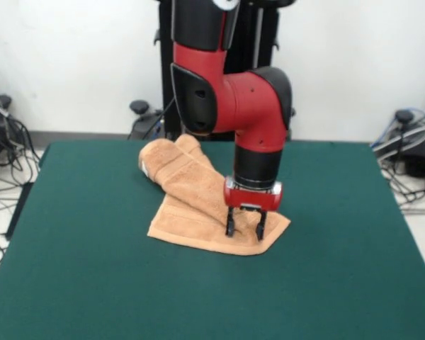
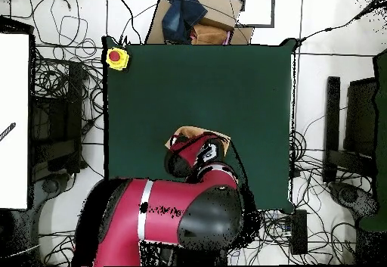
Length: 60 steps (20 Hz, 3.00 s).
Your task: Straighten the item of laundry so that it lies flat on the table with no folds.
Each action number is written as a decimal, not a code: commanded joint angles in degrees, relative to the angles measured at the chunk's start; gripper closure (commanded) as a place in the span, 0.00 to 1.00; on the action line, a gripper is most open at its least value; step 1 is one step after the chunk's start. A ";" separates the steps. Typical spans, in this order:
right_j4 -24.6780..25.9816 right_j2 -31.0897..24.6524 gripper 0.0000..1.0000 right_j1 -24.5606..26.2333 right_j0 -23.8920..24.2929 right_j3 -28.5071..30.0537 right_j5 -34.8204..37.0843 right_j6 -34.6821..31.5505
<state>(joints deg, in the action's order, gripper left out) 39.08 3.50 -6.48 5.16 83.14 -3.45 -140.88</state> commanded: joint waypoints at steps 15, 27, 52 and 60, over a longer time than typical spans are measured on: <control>2.82 -11.75 0.00 -19.38 15.92 17.03 20.82 12.02; 11.70 -12.56 0.00 -7.22 17.72 7.45 10.99 6.98; 21.82 -16.53 0.00 -0.29 24.94 3.62 2.42 6.38; 20.41 -27.51 0.00 -8.02 36.85 12.78 16.65 19.82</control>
<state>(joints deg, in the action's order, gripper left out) 57.86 -10.84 -10.13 33.45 92.28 -3.22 -139.86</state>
